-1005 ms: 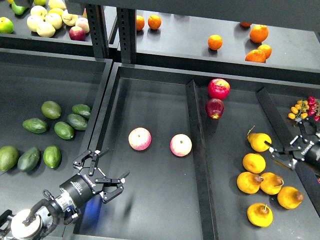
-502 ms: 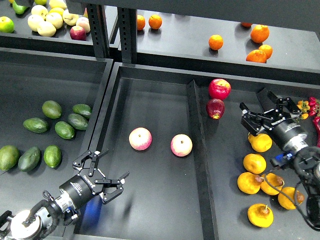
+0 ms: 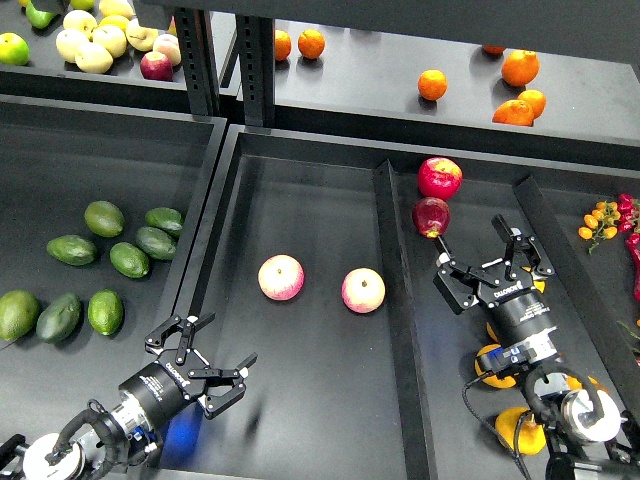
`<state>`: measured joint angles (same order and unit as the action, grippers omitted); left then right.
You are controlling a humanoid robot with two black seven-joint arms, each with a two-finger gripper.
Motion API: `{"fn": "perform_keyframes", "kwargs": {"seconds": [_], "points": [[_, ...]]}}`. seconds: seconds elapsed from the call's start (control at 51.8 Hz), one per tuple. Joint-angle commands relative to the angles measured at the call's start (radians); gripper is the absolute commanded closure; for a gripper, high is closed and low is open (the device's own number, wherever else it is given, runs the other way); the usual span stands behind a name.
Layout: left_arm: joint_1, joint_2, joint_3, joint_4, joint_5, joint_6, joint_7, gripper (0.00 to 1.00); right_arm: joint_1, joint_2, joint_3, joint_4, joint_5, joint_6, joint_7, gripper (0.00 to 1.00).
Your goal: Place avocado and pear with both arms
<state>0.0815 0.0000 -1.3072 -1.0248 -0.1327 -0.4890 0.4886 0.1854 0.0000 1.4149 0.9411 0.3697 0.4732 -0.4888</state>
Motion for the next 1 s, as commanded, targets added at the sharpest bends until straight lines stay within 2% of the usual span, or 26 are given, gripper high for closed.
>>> {"fn": "perform_keyframes", "kwargs": {"seconds": [0.0,0.058,0.174,0.328,0.483,0.56,0.811,0.985], "points": [[-0.008,0.000,0.009,0.020,-0.024,0.000,-0.025,0.01,-0.047,0.000,-0.051,0.028,-0.002,0.015,0.010,0.00],[-0.016,0.000,0.009,0.019,-0.027,0.000,-0.065,0.01,-0.067,0.000,-0.065,0.051,-0.002,0.015,0.056,0.01],[-0.031,0.000,0.011,0.019,-0.041,0.000,-0.117,0.01,-0.118,0.000,-0.068,0.074,-0.027,0.015,0.075,0.01],[-0.060,0.000,0.009,0.003,-0.054,0.000,-0.133,0.01,-0.244,0.000,-0.068,0.128,-0.184,0.015,0.105,0.00],[-0.075,0.000,0.011,-0.029,-0.054,0.000,-0.166,0.01,-0.342,0.000,-0.074,0.202,-0.225,0.015,0.196,0.00],[-0.074,0.000,0.011,-0.057,-0.054,0.000,-0.188,0.01,-0.357,0.000,-0.076,0.228,-0.221,0.015,0.219,0.00],[-0.062,0.000,0.026,-0.165,-0.057,0.000,-0.191,0.01,-0.362,0.000,-0.077,0.340,-0.141,0.015,0.231,0.01],[-0.060,0.000,0.062,-0.219,-0.059,0.000,-0.189,0.01,-0.363,0.000,-0.074,0.346,-0.089,0.015,0.239,0.01]]}}
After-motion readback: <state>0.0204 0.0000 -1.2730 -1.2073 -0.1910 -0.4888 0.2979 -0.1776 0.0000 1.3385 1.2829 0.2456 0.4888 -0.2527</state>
